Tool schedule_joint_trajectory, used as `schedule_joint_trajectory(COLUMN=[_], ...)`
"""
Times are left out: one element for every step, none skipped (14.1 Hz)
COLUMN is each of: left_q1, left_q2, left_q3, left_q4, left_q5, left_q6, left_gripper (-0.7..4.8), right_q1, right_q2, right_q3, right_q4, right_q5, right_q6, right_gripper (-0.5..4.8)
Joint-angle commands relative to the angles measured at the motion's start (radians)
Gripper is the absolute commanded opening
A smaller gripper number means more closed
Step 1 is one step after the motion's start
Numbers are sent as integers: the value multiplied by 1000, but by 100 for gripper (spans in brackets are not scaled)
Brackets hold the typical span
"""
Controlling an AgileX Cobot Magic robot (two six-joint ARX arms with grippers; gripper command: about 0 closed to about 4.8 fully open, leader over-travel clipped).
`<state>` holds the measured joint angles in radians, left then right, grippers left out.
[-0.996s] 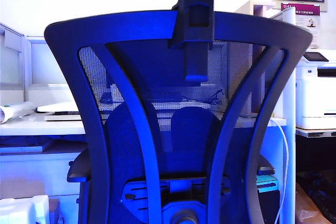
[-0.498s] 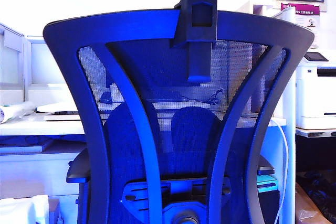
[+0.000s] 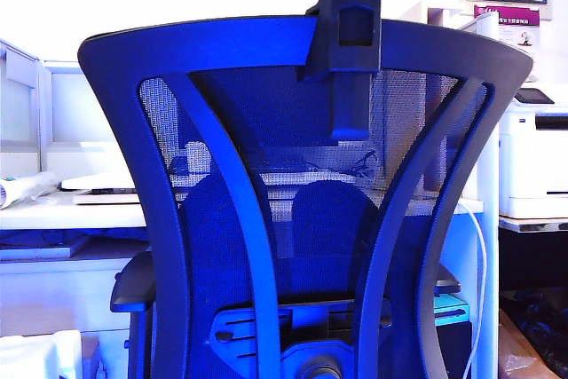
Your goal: Pull out the black chair under the table.
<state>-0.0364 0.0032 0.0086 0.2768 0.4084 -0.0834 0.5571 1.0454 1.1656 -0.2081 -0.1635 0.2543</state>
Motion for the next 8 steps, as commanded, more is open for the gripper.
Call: schedule_joint_trajectory(left_q1=[1,1,1,1,1,1,1,1], left_q2=[0,0,0,0,0,0,0,0], left_q3=[0,0,0,0,0,0,0,0], left_q4=[21,26,31,36,42,59,70,76], left_q5=[-3,-3,-3,-3,-3,-3,-3,-3], left_q6=[-3,-3,-3,-3,-3,-3,-3,-3], left_gripper=[-6,-6,-6,-6,-6,-6,-6,-6], right_q1=[-1,-1,-1,-2,-3,-4,-4,-5], right_q2=[-129,-171,-216,-266,-317,-388,-440,-490], right_q3=[4,-5,-35,-85,-143,-229,-296,-373], right_q4=[-160,-224,-264,-278,-277,-271,-258,-244], right_q5=[57,91,131,169,214,280,318,364], right_q6=[10,8,4,4,4,4,4,3], right_gripper=[472,472,471,469,453,429,419,403])
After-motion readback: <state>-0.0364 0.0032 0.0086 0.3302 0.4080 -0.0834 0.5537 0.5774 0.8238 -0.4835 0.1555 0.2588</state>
